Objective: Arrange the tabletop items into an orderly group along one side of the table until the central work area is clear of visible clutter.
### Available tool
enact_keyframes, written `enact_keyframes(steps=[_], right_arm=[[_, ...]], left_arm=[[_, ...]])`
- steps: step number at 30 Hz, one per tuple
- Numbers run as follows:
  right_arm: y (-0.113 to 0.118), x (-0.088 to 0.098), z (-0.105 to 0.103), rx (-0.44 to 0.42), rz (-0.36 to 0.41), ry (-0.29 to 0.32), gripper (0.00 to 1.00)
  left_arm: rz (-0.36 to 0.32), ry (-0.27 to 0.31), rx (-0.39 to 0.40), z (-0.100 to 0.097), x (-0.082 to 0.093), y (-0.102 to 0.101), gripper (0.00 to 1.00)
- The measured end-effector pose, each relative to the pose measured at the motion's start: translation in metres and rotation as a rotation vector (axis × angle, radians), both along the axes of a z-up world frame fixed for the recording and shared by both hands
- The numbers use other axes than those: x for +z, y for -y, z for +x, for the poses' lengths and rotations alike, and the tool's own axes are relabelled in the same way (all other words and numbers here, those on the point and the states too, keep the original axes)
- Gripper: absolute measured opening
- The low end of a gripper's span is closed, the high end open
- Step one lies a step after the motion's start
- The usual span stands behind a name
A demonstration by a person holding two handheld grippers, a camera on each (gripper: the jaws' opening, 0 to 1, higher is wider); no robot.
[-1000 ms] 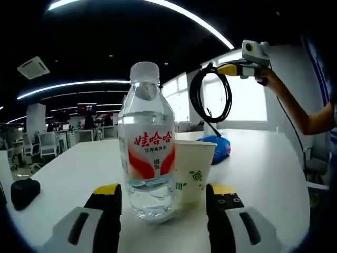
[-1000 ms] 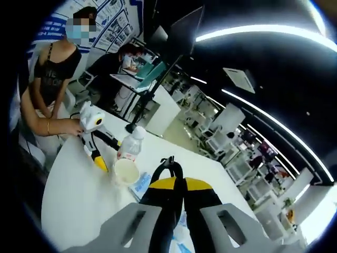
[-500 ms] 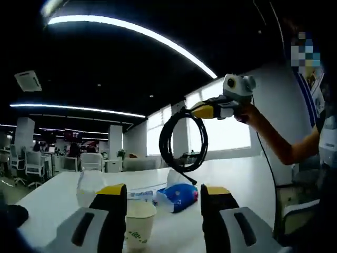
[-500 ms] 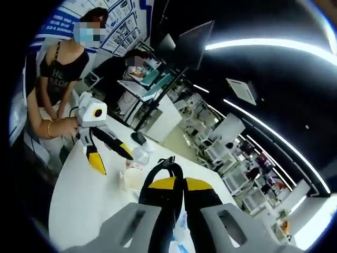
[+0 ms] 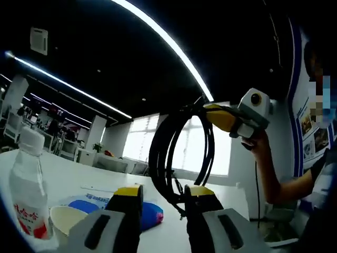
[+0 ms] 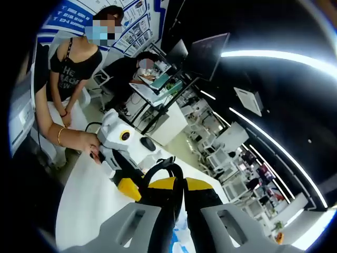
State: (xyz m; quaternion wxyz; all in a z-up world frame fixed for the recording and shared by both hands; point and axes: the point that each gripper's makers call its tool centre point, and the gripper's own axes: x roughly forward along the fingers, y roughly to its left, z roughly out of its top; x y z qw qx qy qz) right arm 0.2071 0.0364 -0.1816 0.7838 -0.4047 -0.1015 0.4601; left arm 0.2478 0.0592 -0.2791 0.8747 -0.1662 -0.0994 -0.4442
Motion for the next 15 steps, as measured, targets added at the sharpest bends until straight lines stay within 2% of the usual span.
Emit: enact_keyframes(steps=[4,7,8,14,15], right_arm=[[0.009,-0.003,-0.005,-0.008,0.006,0.014,0.03],[0.018,-0.003,-0.008,-0.008,0.047,0.002,0.04],[0.020,-0.004,-0.009,-0.002,0.076,-0.023,0.04],[0.038,-0.011,-0.008,-0.016,0.148,-0.059,0.05],[0.040,-0.012,-0.009,-0.010,0.175,-0.086,0.05]], left_arm=[[-0.041,-0.025,-0.036,-0.002,-0.003,0.006,0.14],[-0.084,-0.039,-0.072,-0.007,-0.001,0.010,0.09],[-0.081,-0.045,-0.084,-0.009,-0.002,0.014,0.09],[-0.104,-0.109,-0.163,-0.017,-0.010,0.035,0.09],[-0.118,-0.132,-0.185,-0.019,-0.012,0.039,0.09]])
